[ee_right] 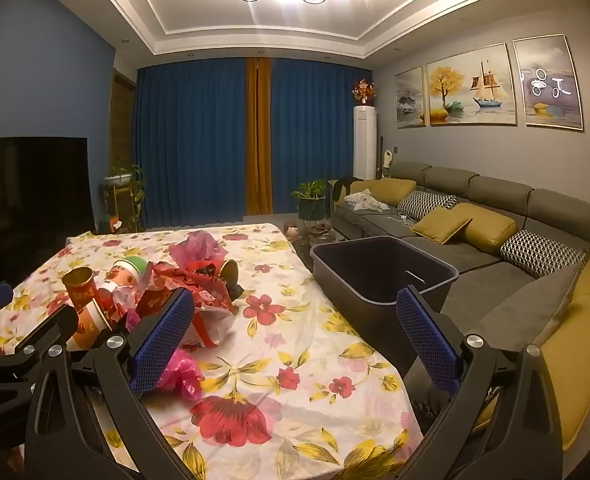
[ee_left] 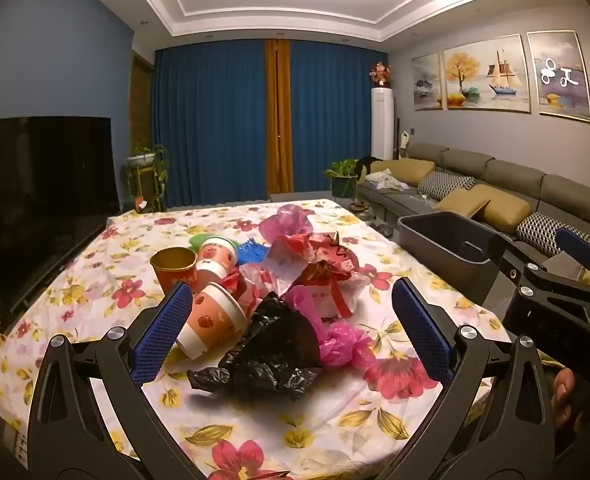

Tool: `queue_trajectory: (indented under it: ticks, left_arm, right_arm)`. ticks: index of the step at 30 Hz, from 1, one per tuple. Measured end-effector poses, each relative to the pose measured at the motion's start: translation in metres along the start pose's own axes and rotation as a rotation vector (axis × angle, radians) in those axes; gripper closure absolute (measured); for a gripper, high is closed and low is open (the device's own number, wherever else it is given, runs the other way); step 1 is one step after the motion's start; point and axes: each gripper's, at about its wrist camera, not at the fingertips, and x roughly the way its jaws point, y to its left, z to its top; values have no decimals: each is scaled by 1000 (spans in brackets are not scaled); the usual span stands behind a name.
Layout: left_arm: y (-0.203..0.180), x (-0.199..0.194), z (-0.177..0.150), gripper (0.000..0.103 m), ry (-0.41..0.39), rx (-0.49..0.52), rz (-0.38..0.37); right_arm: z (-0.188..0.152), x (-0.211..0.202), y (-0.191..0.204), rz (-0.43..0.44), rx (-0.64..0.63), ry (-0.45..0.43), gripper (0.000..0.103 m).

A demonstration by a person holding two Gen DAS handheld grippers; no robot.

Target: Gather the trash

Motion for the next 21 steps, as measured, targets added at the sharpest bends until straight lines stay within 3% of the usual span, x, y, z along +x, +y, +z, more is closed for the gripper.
queue_trajectory:
  ticks: [21]
  left_arm:
    - [-5,4,-7,4,5,9,4]
  right_arm:
    - [0,-1,1,-3,-5,6,5]
